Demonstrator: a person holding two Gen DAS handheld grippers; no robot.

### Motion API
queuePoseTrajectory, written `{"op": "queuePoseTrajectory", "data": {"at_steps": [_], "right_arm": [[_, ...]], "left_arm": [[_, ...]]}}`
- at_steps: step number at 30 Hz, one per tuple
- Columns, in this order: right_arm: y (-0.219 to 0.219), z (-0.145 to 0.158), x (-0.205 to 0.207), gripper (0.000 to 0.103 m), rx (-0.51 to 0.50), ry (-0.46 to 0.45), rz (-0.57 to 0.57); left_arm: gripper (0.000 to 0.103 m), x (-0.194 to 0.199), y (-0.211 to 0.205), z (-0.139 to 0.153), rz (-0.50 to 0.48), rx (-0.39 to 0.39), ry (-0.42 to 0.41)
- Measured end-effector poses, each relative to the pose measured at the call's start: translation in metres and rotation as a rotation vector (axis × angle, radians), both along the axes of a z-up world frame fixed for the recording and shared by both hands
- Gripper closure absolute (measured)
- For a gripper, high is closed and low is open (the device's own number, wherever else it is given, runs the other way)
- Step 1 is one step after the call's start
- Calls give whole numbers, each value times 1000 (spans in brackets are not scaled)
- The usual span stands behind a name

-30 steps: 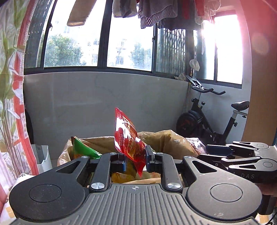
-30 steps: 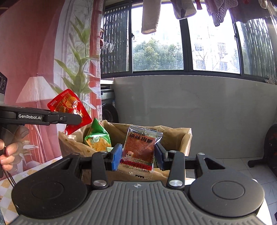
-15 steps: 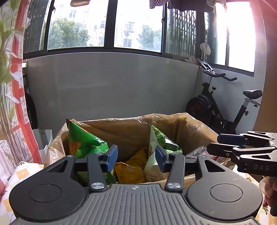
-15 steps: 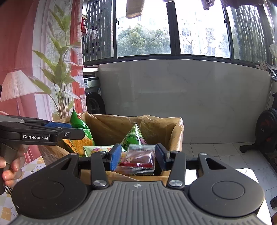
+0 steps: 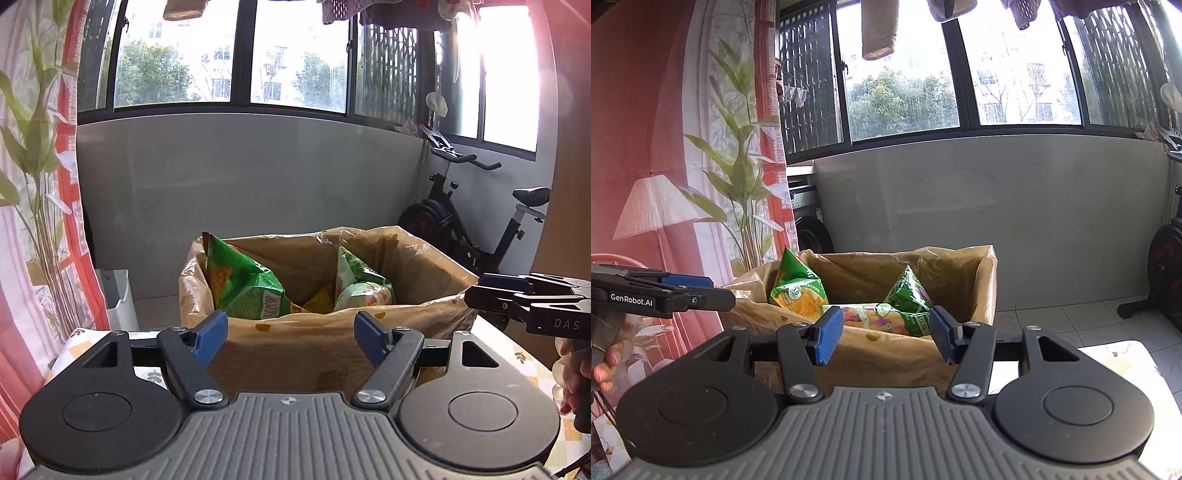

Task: Organize snacks
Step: 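Move both open tools back down to the snacks beside the box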

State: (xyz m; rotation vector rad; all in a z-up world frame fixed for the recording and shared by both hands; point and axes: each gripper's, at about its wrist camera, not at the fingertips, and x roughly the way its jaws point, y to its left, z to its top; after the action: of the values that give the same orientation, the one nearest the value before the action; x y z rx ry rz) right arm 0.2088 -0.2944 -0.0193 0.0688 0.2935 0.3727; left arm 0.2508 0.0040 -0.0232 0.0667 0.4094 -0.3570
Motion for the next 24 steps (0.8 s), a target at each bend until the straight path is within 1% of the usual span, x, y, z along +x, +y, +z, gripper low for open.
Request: {"op": "queuePoseTrajectory", "data": {"at_steps": [3, 4, 6, 8, 13, 15, 17, 19, 23, 24], "right_arm": [[4, -7, -13, 48, 9, 9, 0], [9, -14, -19, 48, 15, 17, 1], [11, -18, -21, 47, 17, 23, 1], [18, -27, -23, 47, 15, 46, 5], [33, -48, -27, 47, -16, 116, 39], [39, -58, -28, 47, -42, 146, 66], [46, -67, -28, 41, -80, 166, 98], [54, -79, -28, 39, -127, 182, 127], [68, -111, -28, 39, -228, 266, 181], [76, -124, -28, 37, -283, 302, 216]], "left_arm": [[25, -8, 16, -8, 25, -7, 27], [25, -8, 22, -12, 38, -7, 39], [25, -7, 28, -18, 56, -6, 59], [25, -7, 35, -24, 68, -7, 80], [25, -11, 50, -36, 86, -32, 102], [25, -11, 55, -42, 90, -39, 113], [25, -15, 60, -49, 96, -41, 129], [25, -16, 61, -56, 99, -34, 145], [24, -18, 65, -69, 101, -28, 174], [23, -18, 65, -72, 102, -27, 183]]}}
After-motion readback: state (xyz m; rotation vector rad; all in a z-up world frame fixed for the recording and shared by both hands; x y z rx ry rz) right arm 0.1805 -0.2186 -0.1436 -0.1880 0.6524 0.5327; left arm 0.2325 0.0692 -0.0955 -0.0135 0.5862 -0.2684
